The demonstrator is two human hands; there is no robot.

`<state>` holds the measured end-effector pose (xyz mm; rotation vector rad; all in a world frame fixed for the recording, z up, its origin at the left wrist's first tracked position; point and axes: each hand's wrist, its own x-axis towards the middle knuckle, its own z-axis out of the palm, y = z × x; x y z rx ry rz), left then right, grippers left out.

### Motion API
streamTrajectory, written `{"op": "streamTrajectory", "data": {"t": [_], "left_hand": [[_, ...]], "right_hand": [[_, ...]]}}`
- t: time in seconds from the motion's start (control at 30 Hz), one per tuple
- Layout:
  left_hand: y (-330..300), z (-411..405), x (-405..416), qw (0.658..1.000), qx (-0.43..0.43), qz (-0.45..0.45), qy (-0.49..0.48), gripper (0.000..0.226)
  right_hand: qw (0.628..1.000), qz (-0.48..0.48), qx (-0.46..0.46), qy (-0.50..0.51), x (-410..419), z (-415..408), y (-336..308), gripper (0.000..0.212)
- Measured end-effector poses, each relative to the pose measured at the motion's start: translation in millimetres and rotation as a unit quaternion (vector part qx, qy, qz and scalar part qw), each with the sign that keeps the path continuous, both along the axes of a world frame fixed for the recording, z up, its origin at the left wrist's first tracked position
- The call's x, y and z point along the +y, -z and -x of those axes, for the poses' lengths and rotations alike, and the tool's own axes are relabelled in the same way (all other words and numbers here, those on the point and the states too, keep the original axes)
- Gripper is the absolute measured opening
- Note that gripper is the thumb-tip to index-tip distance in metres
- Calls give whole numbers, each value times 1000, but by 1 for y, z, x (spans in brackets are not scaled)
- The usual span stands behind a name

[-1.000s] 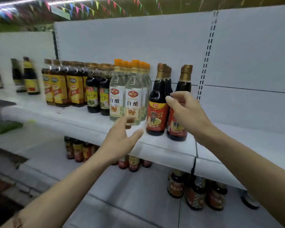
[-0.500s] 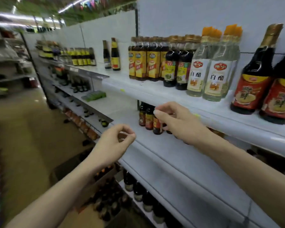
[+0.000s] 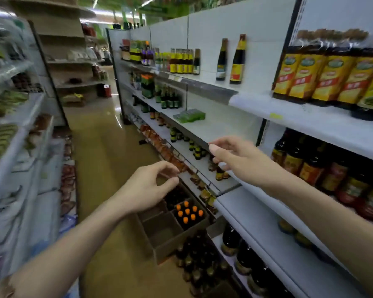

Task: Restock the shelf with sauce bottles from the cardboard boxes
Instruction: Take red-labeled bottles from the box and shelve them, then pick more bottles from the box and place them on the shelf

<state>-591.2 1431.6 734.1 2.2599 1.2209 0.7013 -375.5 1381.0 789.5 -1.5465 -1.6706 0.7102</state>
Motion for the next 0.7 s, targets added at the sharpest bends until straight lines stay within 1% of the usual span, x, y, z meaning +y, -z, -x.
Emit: {"op": "streamTrajectory", "data": {"t": [0.1, 0.23, 0.3, 0.43, 0.57, 0.63, 0.7], "left_hand": [[17, 39, 33, 999, -13, 34, -35, 12], [41, 72, 84, 997, -9, 55, -56, 13], [54, 80, 115, 995, -13, 66, -68, 13], [74, 87, 188, 994, 2, 85, -63, 12], [82, 81, 278, 993, 19, 102, -57, 13], [85, 72, 318, 991, 38, 118, -40, 14], [89, 62, 357, 990, 58, 130, -16, 18]], "right_hand": [[1000, 16, 5, -19, 40, 28, 10, 22], [999, 41, 0, -32, 103, 51, 33, 11], [997, 63, 0, -35, 137, 60, 44, 15], [995, 88, -14, -42, 216, 70, 68, 28], [995, 95, -5, -43, 305, 69, 89, 23], [993, 112, 11, -42, 345, 65, 97, 22], [992, 120, 4, -40, 382, 61, 105, 23]]}}
